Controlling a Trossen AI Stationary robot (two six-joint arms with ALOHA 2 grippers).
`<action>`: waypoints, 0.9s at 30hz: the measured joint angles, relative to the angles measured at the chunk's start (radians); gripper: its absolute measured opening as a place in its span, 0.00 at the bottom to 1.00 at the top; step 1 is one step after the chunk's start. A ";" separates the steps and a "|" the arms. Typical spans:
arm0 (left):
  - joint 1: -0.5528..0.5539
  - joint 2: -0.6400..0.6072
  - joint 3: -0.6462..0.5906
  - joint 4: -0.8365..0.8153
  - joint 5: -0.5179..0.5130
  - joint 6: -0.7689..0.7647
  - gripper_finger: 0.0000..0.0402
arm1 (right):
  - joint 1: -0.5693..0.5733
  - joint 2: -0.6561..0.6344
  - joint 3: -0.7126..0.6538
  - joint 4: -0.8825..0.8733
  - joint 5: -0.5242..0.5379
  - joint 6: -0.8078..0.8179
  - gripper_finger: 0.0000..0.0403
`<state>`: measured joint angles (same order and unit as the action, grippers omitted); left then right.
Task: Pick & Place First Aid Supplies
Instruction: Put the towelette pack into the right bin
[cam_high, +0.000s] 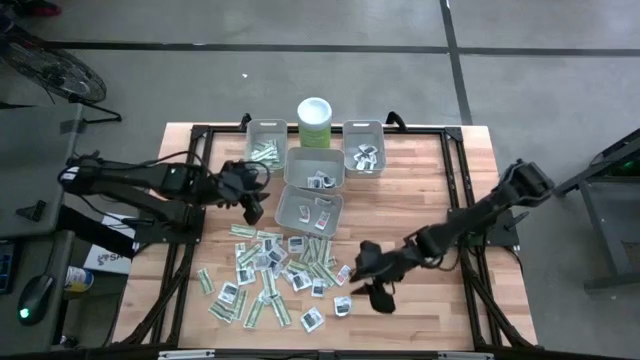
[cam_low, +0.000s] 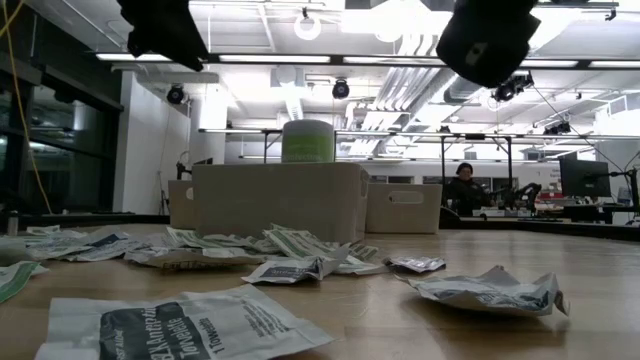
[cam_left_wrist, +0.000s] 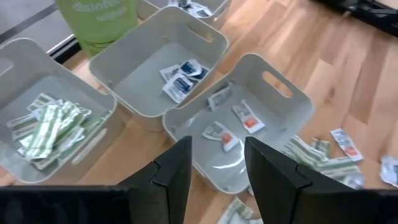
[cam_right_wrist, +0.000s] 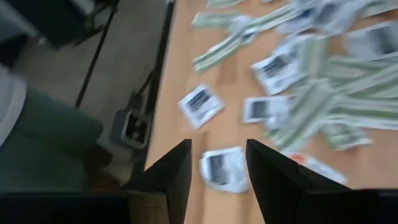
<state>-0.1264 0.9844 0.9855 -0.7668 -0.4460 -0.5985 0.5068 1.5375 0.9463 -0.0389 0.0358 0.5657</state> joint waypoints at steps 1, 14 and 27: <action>-0.012 0.000 0.000 0.000 -0.005 -0.011 0.37 | 0.009 0.017 0.000 0.016 -0.011 -0.013 0.36; -0.126 0.000 0.000 0.004 -0.018 -0.098 0.37 | 0.085 0.207 0.007 0.133 0.046 -0.344 0.36; -0.164 0.000 0.000 0.004 -0.019 -0.140 0.37 | 0.091 0.345 0.080 0.083 0.066 -0.704 0.36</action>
<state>-0.2901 0.9844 0.9855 -0.7633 -0.4652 -0.7383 0.5976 1.8828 1.0266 0.0436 0.1020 -0.1385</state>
